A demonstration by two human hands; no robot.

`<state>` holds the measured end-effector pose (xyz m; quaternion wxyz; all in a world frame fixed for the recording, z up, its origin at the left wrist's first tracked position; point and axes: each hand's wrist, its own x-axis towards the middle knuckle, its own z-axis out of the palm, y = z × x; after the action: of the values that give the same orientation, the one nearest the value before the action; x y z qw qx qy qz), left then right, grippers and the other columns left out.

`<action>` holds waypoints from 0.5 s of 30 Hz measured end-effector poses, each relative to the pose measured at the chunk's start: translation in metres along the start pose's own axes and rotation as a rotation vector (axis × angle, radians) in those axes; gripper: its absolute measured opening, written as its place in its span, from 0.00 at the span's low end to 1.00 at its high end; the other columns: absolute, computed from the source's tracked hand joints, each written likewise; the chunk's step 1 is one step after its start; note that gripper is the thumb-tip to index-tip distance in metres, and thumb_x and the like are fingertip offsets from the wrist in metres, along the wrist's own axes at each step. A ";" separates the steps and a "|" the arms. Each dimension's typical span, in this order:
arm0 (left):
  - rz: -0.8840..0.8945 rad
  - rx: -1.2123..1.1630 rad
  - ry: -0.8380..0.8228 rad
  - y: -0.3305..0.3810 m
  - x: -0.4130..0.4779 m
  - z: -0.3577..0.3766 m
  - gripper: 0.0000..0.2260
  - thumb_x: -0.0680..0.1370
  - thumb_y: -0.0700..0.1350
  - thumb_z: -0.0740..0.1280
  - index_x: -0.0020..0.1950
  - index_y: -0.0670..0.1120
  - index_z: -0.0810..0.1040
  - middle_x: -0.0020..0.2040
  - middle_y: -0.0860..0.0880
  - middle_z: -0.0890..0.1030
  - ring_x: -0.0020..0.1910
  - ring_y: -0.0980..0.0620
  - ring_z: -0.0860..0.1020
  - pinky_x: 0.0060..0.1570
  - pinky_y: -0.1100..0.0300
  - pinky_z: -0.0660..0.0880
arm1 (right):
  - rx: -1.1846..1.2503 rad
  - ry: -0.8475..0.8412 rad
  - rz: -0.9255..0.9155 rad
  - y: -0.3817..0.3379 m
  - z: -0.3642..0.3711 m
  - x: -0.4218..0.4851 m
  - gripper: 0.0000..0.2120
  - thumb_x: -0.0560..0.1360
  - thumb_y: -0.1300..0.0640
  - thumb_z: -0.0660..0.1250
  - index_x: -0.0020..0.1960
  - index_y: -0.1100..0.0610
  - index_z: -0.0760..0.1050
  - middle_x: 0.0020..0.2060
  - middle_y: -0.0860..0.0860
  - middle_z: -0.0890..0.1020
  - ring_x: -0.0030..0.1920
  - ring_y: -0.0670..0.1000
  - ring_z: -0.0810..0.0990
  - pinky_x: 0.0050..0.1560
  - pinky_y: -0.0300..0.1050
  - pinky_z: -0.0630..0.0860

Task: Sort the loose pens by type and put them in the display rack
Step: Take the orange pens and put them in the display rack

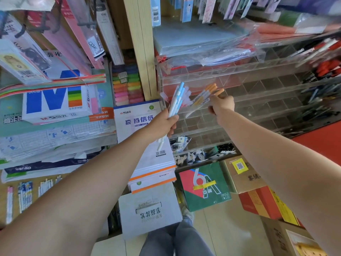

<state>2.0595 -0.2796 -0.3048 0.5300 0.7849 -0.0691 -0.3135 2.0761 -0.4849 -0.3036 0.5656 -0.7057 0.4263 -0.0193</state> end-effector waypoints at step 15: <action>-0.068 0.053 -0.363 0.009 -0.038 0.035 0.07 0.82 0.42 0.62 0.55 0.38 0.72 0.37 0.44 0.78 0.30 0.53 0.76 0.38 0.56 0.75 | 0.160 -0.565 0.006 0.048 -0.017 -0.074 0.11 0.76 0.59 0.68 0.37 0.60 0.70 0.21 0.49 0.66 0.20 0.45 0.60 0.20 0.36 0.59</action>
<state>2.0114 -0.2948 -0.2893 0.4769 0.7311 -0.1455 -0.4657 1.9925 -0.4515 -0.3028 0.7158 -0.6351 0.2511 0.1458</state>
